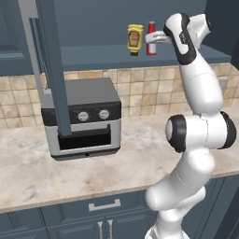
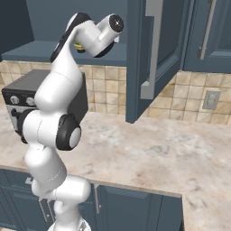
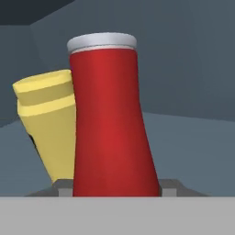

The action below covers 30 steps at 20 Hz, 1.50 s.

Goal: Move the mustard and ketchup from the cabinet to the dining counter.

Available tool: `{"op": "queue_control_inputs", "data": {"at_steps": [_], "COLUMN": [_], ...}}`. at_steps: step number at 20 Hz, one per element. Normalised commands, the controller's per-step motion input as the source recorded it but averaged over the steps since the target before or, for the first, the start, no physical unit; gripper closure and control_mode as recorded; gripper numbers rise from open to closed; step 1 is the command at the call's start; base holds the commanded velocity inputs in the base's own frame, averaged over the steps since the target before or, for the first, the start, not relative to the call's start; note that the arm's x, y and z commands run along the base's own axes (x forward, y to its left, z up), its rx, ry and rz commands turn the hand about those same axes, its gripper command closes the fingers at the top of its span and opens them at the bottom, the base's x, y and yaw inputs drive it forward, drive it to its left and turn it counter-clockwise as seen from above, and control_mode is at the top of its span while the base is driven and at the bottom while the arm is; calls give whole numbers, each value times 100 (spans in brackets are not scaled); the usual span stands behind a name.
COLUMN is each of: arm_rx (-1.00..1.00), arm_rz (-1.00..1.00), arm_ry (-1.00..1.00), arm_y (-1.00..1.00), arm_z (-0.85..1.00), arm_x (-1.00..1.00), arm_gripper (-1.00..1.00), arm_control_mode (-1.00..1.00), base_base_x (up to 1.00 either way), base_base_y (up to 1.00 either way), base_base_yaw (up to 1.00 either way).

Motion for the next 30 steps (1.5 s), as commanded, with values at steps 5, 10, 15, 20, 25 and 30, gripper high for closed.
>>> {"op": "queue_control_inputs", "data": {"at_steps": [5,10,15,20,25,30], "arm_rx": [8,3,-1,-3,-1,0], "arm_rz": [1,0,0,0,-1,-4], "arm_ry": [0,0,-8,-5,-1,0], "arm_y": [-20,-8,14,23,11,6], "arm_z": [1,4,0,9,11,15], "arm_x": [-42,-40,-43,-43,-60,-65], "arm_gripper": [100,100,100,100,100,100], "arm_control_mode": [-100,-100,-100,-100,-100,-100], "base_base_x": [0,0,0,0,0,0], "base_base_y": [0,0,0,0,0,0], "base_base_yaw": [0,0,0,0,0,0]}}
